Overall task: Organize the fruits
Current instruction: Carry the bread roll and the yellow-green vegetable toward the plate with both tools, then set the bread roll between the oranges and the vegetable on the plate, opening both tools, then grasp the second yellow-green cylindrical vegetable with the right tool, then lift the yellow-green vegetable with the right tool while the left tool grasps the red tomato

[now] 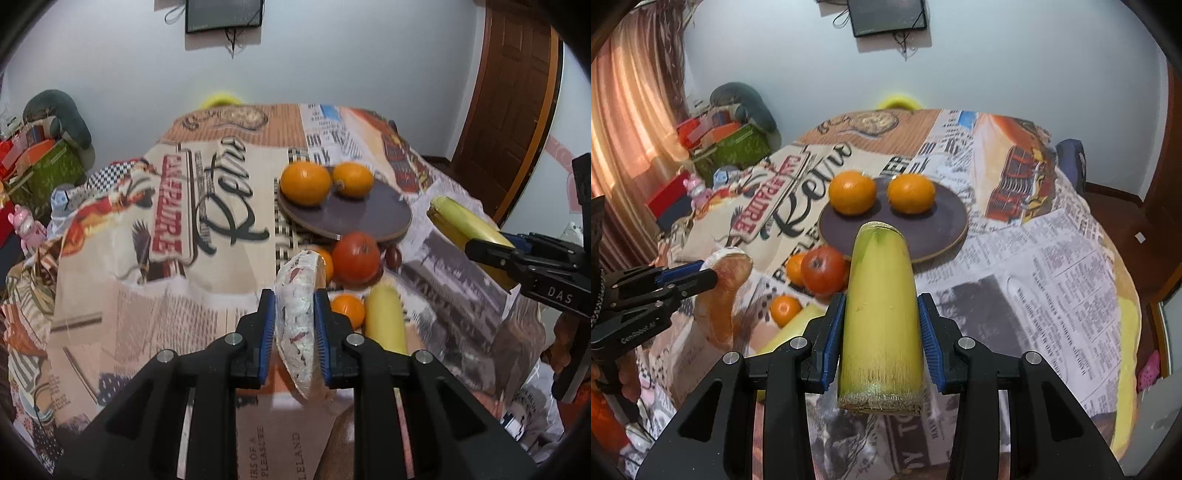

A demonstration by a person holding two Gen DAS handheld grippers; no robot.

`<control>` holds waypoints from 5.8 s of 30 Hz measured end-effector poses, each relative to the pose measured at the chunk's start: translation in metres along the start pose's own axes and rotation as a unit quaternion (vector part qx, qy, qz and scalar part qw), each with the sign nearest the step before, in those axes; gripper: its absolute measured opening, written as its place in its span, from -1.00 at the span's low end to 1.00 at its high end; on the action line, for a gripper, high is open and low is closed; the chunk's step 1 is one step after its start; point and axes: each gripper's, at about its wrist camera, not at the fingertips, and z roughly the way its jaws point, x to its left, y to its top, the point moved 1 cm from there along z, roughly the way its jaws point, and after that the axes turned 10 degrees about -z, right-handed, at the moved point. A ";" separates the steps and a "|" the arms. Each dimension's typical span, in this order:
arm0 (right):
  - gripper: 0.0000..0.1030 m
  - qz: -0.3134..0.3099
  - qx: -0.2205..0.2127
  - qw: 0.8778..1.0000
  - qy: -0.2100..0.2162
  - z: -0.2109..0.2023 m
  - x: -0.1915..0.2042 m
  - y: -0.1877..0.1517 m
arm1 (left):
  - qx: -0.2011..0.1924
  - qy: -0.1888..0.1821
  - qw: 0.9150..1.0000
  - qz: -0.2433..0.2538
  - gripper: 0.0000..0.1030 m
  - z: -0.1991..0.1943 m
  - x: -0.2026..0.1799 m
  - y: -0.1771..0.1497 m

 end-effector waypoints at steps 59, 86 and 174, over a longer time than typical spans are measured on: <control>-0.31 0.026 0.044 0.998 -0.046 0.131 -0.078 0.070 | 0.014 -0.039 0.999 0.001 -0.61 0.164 -0.061 0.126; -0.19 0.009 0.015 0.999 -0.048 0.074 -0.058 0.066 | -0.020 -0.010 1.000 -0.006 -0.06 0.105 -0.054 0.118; -0.33 -0.025 0.060 0.998 -0.005 0.031 -0.010 -0.014 | 0.084 -0.031 0.996 0.029 0.23 0.073 -0.052 0.010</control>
